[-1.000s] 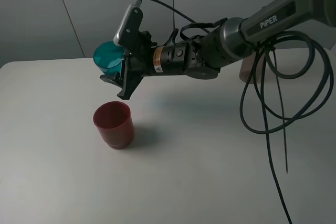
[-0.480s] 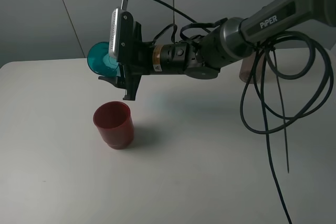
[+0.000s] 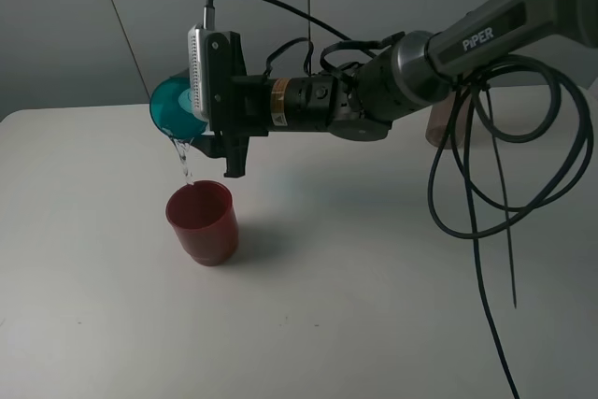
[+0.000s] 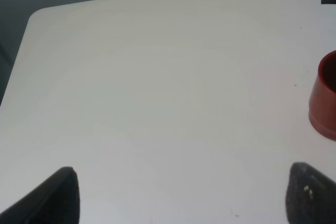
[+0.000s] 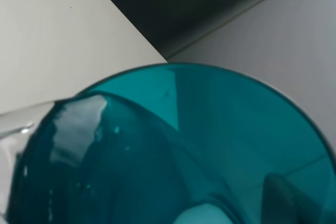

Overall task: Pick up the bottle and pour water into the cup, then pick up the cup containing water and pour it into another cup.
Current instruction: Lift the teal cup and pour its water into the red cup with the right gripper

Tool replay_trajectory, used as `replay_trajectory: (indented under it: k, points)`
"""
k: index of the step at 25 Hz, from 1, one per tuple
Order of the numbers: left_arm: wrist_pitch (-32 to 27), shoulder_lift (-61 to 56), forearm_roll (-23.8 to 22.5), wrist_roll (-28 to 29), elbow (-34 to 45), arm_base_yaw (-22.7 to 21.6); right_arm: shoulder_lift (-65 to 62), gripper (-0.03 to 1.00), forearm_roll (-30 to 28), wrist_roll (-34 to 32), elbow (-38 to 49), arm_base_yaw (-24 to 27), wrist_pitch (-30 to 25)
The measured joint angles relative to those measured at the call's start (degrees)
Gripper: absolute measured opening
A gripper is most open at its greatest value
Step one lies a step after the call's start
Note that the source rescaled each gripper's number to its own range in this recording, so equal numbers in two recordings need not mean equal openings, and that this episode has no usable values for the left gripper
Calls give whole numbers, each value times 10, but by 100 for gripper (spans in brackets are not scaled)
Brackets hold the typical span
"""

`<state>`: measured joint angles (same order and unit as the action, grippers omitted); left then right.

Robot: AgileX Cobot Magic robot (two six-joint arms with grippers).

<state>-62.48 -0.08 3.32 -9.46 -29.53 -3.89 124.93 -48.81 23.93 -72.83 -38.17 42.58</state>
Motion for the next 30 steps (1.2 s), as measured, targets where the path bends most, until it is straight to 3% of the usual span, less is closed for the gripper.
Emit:
replay_trajectory:
  k: [9,30]
  points:
    - [0,0,0,0,0,0,0,5,8,107,0,0,0]
    - [0,0,0,0,0,0,0,5,43,244,0,0,29]
